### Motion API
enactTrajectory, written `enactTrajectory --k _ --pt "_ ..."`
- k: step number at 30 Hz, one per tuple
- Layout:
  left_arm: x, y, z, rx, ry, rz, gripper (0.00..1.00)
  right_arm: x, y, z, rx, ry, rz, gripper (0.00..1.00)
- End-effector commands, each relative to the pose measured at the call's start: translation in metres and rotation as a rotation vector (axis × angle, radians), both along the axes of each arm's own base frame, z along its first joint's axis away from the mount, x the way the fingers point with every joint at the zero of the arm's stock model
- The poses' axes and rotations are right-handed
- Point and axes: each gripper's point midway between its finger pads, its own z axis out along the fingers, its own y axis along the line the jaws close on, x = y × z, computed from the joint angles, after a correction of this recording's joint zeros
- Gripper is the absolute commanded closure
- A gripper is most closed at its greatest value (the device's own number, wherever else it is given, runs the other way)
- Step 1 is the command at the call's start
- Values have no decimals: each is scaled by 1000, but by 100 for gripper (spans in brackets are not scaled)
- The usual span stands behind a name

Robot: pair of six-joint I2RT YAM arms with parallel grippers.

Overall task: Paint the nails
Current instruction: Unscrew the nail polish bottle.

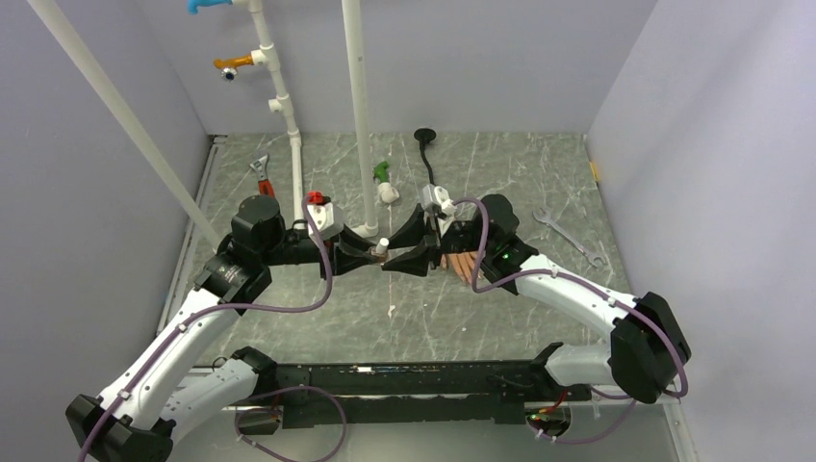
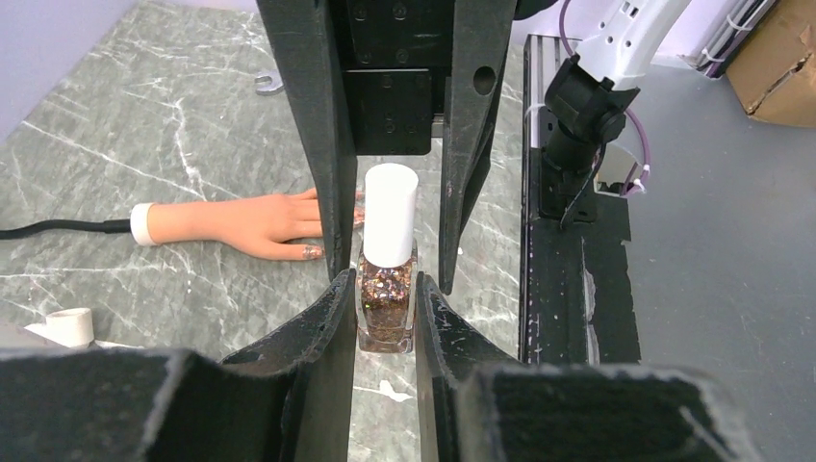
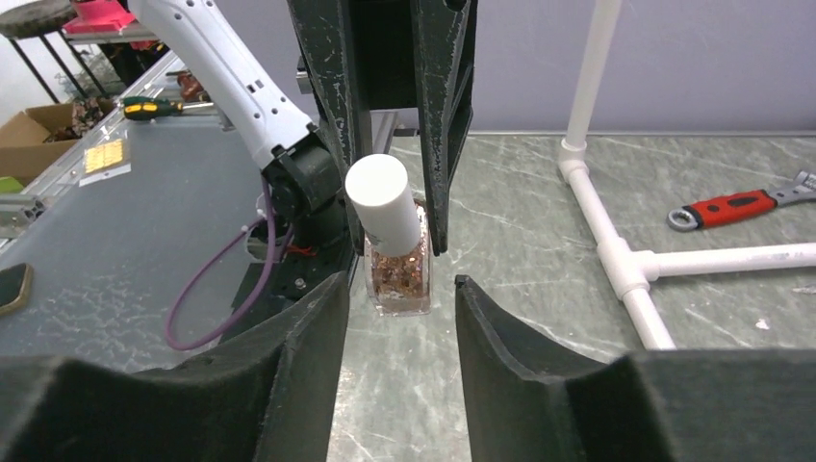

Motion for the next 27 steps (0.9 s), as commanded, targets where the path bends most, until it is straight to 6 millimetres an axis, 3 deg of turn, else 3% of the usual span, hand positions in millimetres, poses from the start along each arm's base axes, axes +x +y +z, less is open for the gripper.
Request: enactTrajectory --k 1,4,10,14,19,27 --pt "2 -3 9 -29 -23 4 100 -3 5 20 67 -58 18 56" --pt "3 -3 9 -29 -19 3 100 -4 9 19 65 -64 20 62" --pt "2 -3 9 -29 -26 2 100 -4 10 19 60 -75 16 100" --pt "0 -3 8 -19 -21 -11 99 -5 7 22 57 -97 4 100" --pt "-5 -3 6 5 -16 -51 75 -8 4 26 45 -126 11 100" --pt "-9 -3 2 24 -4 -79 52 -10 0 33 47 -157 4 100"
